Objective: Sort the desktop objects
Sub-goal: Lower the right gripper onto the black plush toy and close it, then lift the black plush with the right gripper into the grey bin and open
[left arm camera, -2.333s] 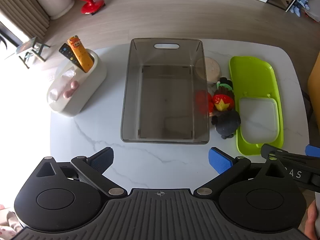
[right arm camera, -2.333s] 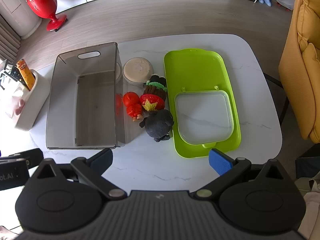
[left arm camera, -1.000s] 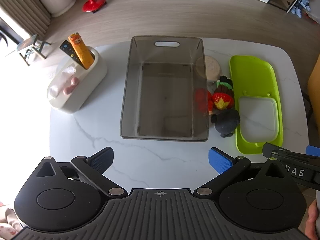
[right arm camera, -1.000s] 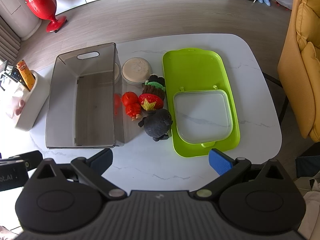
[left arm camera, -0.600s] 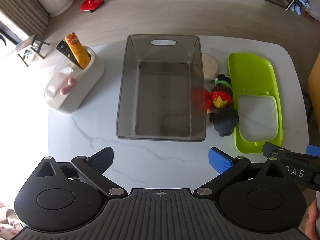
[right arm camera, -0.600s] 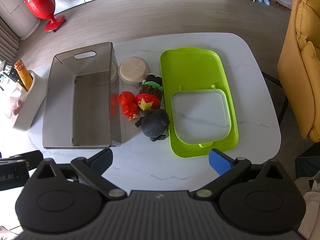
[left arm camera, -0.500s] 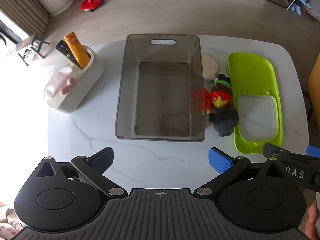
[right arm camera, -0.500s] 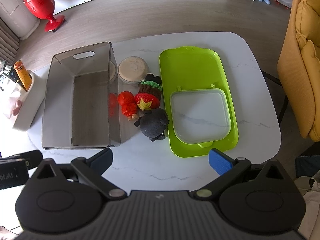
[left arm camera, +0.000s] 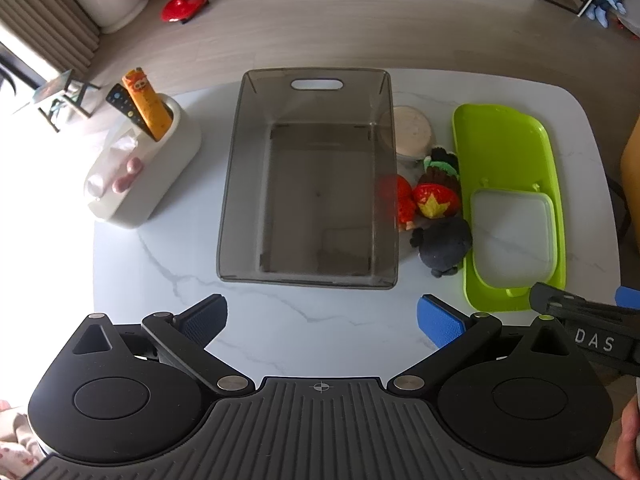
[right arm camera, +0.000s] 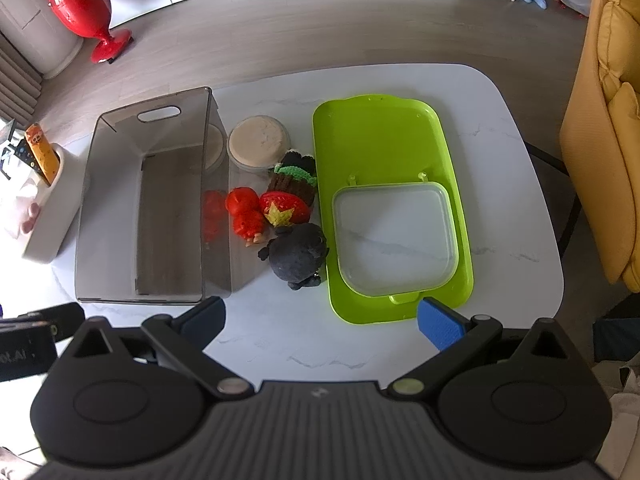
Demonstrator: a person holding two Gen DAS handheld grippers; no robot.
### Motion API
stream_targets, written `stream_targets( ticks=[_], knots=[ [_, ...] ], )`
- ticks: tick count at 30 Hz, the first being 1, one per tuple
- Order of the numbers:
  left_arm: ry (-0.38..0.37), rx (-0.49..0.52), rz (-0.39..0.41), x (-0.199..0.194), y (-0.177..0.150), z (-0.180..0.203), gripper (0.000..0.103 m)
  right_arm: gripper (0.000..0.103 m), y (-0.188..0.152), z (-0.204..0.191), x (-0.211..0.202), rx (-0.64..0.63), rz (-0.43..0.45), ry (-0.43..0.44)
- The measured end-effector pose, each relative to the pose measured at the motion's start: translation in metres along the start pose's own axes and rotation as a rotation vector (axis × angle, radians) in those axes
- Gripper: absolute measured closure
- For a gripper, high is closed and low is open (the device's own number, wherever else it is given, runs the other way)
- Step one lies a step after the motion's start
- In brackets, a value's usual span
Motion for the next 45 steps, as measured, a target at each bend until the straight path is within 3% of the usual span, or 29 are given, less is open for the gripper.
stream_targets(
  ticks=[5,7,9,12,15,18,20,23,25,27,33,37,41,45],
  knots=[
    [-0.044,0.006,0.011,0.025,0.008,-0.006,0.000,0.001,0.003,0.000,0.028,-0.047,0.078,-0.017],
    [-0.048,0.003,0.021,0.037,0.010,-0.013,0.000,0.007,0.003,0.002,0.042,-0.048,0.135,-0.014],
    [-0.044,-0.001,0.041,0.045,0.012,-0.022,0.000,0.008,0.002,0.005,0.057,-0.033,0.229,0.066],
    [-0.042,0.003,0.079,0.062,0.016,-0.036,0.000,0.008,0.003,0.008,0.087,-0.020,0.328,0.260],
    [-0.028,0.003,0.122,0.080,0.019,-0.049,0.000,0.015,0.009,0.000,0.122,-0.084,0.363,0.291],
    [-0.026,-0.020,0.139,0.096,0.021,-0.061,0.000,0.019,0.014,-0.008,0.152,-0.096,0.314,0.322],
    [-0.046,-0.062,0.122,0.108,0.021,-0.068,0.000,0.020,0.014,-0.015,0.178,-0.069,0.180,0.365],
    [-0.074,-0.132,0.074,0.118,0.019,-0.073,0.000,0.038,0.012,-0.028,0.204,-0.084,0.089,0.359],
    [-0.080,-0.139,0.054,0.120,0.016,-0.071,0.000,0.037,0.007,-0.036,0.213,-0.092,0.062,0.326],
    [-0.079,-0.133,0.038,0.121,0.014,-0.069,0.000,0.027,0.006,-0.041,0.222,-0.065,0.035,0.311],
    [-0.064,-0.106,0.017,0.124,0.011,-0.073,0.000,0.020,0.011,-0.055,0.238,-0.034,0.014,0.216],
    [-0.081,-0.114,0.022,0.125,0.012,-0.080,0.000,0.037,0.011,-0.057,0.248,-0.046,0.008,0.138],
    [-0.100,-0.125,0.002,0.129,0.010,-0.089,0.000,0.052,0.010,-0.050,0.246,-0.008,0.006,0.149],
    [-0.160,-0.129,-0.024,0.134,0.008,-0.102,0.000,0.054,0.015,-0.030,0.227,0.080,0.026,0.154]
  ],
)
Point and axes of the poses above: each gripper's, at about its wrist camera, not at the fingertips, and x roughly the way its jaws point, z to its right, y to its top, the point moved 4 cm from there along x, roughly the way its jaws point, and after that the axes turned 11 degrees about -y, right-handed, at the moved point
